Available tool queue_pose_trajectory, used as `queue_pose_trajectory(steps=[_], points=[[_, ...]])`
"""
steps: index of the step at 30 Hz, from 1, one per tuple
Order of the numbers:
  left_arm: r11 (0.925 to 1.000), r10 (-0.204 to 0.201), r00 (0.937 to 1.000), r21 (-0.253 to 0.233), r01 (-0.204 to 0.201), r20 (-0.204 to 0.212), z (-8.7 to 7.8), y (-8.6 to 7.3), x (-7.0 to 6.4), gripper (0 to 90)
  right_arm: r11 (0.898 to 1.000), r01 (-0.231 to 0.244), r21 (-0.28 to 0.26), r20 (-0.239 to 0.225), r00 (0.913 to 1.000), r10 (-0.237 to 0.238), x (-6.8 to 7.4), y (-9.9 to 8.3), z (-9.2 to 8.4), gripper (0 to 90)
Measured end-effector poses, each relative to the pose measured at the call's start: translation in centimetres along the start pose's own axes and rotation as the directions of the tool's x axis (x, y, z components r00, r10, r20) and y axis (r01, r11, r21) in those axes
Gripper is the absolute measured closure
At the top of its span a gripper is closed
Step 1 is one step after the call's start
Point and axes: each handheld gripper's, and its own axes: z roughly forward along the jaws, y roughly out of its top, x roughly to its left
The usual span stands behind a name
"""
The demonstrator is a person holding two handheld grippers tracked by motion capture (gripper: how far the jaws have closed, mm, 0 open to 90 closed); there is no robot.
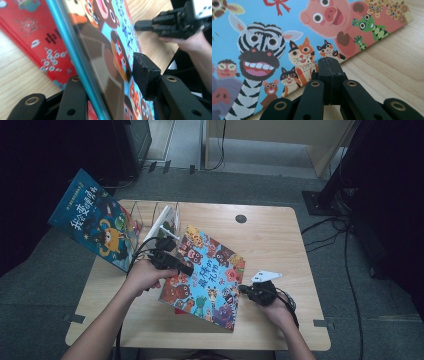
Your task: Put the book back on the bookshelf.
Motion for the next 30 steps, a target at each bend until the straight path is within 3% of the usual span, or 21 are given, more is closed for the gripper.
queue_pose_trajectory(steps=[9, 13, 18, 19, 20, 23, 27, 30], points=[[0.9971, 0.028, 0.9966, 0.068, -0.034, 0.077, -1.1, 2.8, -1.4, 73.8, 1.0, 0.023, 0.0, -0.006, 0.9997, -0.023, 0.0, 0.2, 0.3, 86.1], [0.9957, 0.016, 0.9989, 0.09, -0.02, 0.045, -1.4, 3.9, -2.3, 75.4, 0.999, 0.035, -0.012, -0.027, 0.999, -0.035, 0.0, 0.3, 0.3, 80.1], [0.9926, -0.021, 0.999, 0.12, 0.016, 0.04, -1.7, 4.8, -2.3, 77.3, 0.998, 0.061, -0.024, -0.043, 0.9971, -0.062, 0.2, 0.5, 0.3, 67.9], [0.992, -0.034, 0.9989, 0.123, 0.03, 0.033, -1.9, 5.1, -2.5, 78.7, 0.996, 0.081, -0.035, -0.045, 0.9956, -0.082, 0.2, 0.5, 0.4, 60.0], [0.9913, -0.037, 0.9988, 0.128, 0.033, 0.031, -1.9, 5.2, -2.5, 78.9, 0.996, 0.087, -0.037, -0.044, 0.9951, -0.088, 0.3, 0.5, 0.4, 58.2], [0.9913, -0.067, 0.9974, 0.115, 0.064, 0.027, -2.3, 5.8, -2.8, 80.8, 0.994, 0.095, -0.048, -0.05, 0.994, -0.097, 0.4, 0.6, 0.3, 55.0], [0.9906, -0.017, 0.9998, 0.135, 0.018, -0.008, -2.6, 6.6, -4.2, 81.8, 0.994, 0.09, -0.062, -0.048, 0.9945, -0.093, 0.4, 0.8, 0.1, 54.3], [0.9899, -0.008, 0.9984, 0.141, 0.016, -0.056, -3.3, 7.3, -5.6, 81.9, 0.994, 0.09, -0.066, -0.048, 0.9945, -0.093, 0.3, 0.8, 0.0, 54.3]])
